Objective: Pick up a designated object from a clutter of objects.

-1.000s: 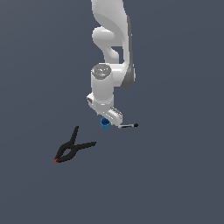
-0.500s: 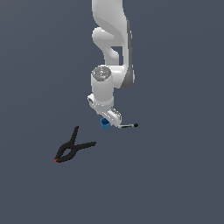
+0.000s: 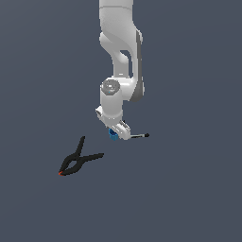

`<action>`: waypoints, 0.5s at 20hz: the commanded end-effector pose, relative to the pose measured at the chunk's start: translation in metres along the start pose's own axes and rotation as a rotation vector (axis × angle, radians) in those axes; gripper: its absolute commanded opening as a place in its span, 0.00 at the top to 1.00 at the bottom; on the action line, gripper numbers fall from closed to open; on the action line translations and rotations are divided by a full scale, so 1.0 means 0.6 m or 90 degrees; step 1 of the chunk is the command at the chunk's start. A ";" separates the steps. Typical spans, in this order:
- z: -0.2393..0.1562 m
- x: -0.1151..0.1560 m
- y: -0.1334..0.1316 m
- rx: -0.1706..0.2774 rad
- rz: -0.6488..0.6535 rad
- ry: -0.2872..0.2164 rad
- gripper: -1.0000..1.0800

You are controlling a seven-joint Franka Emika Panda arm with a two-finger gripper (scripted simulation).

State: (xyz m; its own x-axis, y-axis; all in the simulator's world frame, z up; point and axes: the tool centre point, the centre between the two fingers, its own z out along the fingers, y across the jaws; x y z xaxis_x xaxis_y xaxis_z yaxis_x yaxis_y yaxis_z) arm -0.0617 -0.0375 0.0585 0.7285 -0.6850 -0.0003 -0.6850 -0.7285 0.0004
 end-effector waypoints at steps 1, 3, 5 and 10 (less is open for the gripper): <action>0.016 0.000 0.000 0.000 0.000 0.000 0.04; 0.024 0.000 0.000 0.000 0.001 0.000 0.04; 0.029 0.000 0.000 0.000 0.001 0.000 0.04; 0.030 0.000 0.000 0.000 0.001 0.000 1.00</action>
State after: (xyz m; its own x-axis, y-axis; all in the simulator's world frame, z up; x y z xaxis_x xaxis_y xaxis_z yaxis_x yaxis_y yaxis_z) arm -0.0613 -0.0372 0.0411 0.7279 -0.6857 0.0006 -0.6857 -0.7279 -0.0007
